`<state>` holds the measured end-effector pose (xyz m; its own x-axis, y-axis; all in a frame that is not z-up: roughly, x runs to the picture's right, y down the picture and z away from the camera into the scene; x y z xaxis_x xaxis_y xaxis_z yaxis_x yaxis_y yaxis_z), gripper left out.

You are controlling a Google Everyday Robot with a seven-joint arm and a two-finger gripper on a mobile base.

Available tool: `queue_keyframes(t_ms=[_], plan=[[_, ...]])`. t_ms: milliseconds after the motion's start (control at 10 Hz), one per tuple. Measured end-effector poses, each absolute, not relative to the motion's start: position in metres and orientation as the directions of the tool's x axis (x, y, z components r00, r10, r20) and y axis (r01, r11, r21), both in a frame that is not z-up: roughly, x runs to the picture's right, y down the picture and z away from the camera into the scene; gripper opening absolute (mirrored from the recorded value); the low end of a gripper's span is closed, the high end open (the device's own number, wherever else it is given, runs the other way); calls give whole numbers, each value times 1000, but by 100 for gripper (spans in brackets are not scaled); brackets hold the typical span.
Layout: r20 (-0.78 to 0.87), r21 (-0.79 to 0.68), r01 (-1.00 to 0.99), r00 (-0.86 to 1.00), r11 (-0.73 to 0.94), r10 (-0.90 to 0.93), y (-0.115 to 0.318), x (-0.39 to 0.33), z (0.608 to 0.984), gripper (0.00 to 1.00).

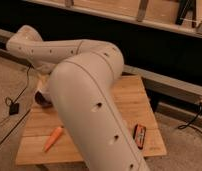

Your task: Place the ceramic cup in the ceramic bowl

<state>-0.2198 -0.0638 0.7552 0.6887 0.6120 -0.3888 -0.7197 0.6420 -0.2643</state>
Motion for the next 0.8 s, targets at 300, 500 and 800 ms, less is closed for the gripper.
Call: queue_keyframes(t_ms=[300, 500, 800], plan=[[-362, -319, -759, 652, 568, 667, -69, -188, 730, 80], [-358, -331, -756, 654, 565, 666, -67, -191, 727, 80], [-357, -329, -757, 653, 565, 667, -68, -190, 727, 80]])
